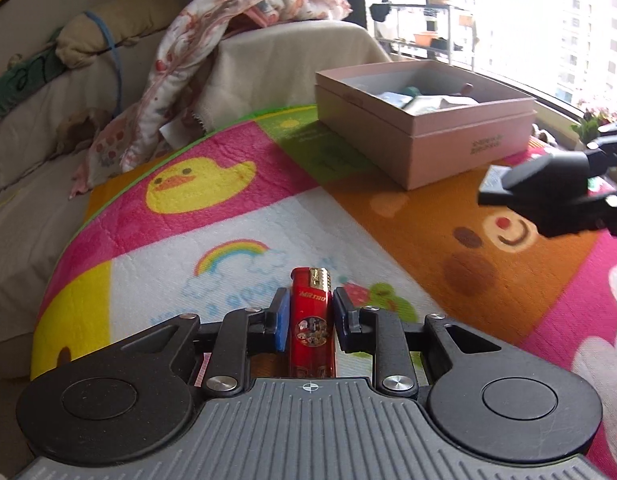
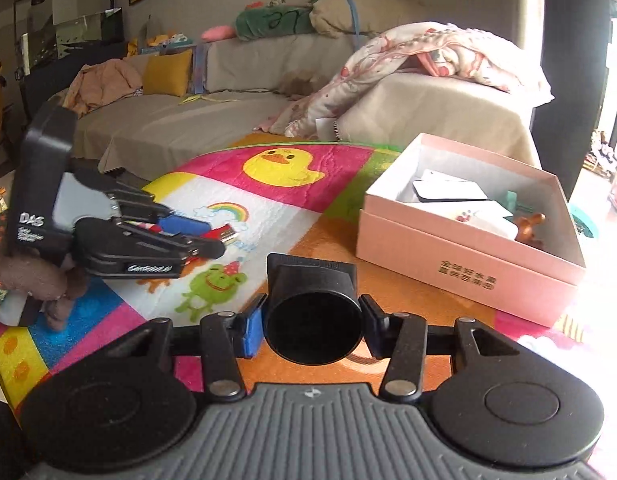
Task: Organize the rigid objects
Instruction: 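Carry the lighter with the left tool while the right tool carries the nozzle to the box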
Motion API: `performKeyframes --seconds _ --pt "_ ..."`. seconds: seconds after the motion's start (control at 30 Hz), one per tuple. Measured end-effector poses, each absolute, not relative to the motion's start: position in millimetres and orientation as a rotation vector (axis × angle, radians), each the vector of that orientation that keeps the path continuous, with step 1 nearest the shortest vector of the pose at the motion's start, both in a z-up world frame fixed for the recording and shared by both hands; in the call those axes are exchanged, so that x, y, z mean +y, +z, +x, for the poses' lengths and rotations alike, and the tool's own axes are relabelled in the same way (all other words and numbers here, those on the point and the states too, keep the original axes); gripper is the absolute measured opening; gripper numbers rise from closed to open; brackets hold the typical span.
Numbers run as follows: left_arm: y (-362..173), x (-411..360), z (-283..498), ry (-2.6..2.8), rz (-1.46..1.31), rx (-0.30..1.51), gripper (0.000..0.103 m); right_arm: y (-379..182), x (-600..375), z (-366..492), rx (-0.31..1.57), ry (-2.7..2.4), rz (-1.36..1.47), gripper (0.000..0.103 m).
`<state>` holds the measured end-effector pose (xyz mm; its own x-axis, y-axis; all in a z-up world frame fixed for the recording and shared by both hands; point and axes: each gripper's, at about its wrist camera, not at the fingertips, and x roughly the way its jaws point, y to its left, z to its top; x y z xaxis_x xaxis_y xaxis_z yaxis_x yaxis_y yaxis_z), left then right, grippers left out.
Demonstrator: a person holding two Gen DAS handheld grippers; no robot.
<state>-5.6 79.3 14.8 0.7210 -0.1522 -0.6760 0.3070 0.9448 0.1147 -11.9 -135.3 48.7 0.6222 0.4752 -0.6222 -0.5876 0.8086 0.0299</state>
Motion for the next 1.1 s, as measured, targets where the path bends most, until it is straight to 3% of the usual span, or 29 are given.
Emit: performKeyframes --seconds 0.3,0.5,0.63,0.83,1.1 --pt "60.5 30.8 -23.9 -0.505 0.221 0.669 0.026 73.2 -206.7 -12.6 0.579 0.467 -0.080 0.048" --pt "144.7 2.0 45.0 -0.542 0.117 0.452 0.026 143.9 -226.7 23.5 0.358 0.359 -0.053 0.048" --pt "167.7 -6.6 128.1 -0.570 -0.074 0.463 0.026 161.8 -225.6 68.5 0.341 0.276 -0.052 0.048" --pt "113.2 -27.6 234.2 -0.516 -0.137 0.699 0.026 121.7 -198.9 113.6 0.499 0.277 -0.103 0.048" --pt "56.8 -32.7 281.5 -0.495 -0.095 0.867 0.026 66.0 -142.1 119.9 0.611 0.449 -0.260 0.047"
